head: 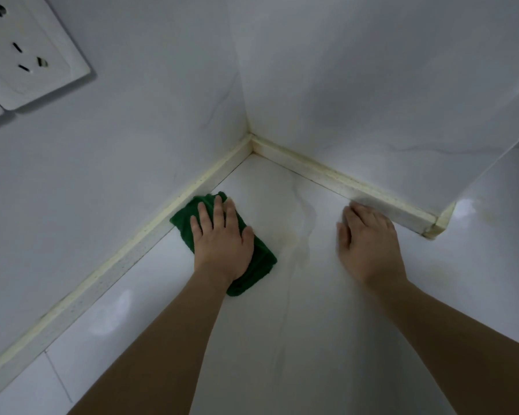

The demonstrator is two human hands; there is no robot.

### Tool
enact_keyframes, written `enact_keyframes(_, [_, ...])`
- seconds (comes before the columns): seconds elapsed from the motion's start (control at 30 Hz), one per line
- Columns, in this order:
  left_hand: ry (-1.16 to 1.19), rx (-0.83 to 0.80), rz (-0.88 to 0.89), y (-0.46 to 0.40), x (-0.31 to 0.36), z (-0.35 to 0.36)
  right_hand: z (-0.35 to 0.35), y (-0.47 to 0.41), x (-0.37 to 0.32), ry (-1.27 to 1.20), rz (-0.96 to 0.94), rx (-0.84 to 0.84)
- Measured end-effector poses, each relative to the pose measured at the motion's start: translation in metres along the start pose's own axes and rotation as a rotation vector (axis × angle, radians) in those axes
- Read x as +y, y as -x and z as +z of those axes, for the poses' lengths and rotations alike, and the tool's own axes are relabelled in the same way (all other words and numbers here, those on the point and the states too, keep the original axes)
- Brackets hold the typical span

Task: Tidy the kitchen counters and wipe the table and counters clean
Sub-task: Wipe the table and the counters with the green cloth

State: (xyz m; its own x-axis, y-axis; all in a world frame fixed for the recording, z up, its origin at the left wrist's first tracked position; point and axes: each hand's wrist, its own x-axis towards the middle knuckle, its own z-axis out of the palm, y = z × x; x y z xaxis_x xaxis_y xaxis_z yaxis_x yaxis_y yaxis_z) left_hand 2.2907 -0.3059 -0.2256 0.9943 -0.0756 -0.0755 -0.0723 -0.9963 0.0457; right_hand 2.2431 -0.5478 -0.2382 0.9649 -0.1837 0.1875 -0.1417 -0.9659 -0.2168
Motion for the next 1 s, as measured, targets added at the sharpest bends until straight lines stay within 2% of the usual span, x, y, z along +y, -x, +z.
enact_keyframes(0.13, [-0.058, -0.037, 0.302, -0.013, -0.01, -0.002, 0.002, 0.002, 0.002, -0.003, 0.004, 0.017])
enact_keyframes(0.2, [-0.065, -0.044, 0.355, -0.017, -0.012, -0.005, 0.001, 0.002, 0.002, -0.015, -0.002, 0.022])
enact_keyframes(0.27, [-0.01, -0.021, 0.285, -0.012, -0.005, -0.004, 0.001, 0.002, 0.002, -0.024, -0.003, 0.027])
enact_keyframes(0.37, [0.161, 0.024, -0.042, 0.007, 0.019, 0.001, 0.002, 0.001, 0.002, -0.024, -0.008, 0.024])
enact_keyframes(0.43, [0.181, 0.026, -0.121, 0.011, 0.025, 0.005, 0.001, 0.003, 0.001, -0.023, -0.008, 0.025])
enact_keyframes(0.5, [0.125, 0.032, -0.05, 0.003, 0.016, 0.004, 0.002, 0.003, -0.002, -0.029, -0.002, 0.034])
enact_keyframes(0.7, [0.031, -0.025, 0.348, -0.042, -0.011, -0.006, 0.001, 0.001, 0.001, -0.023, -0.004, 0.029])
enact_keyframes(1.0, [-0.059, -0.077, 0.541, -0.126, -0.001, -0.015, 0.003, 0.001, 0.002, -0.006, -0.031, 0.065])
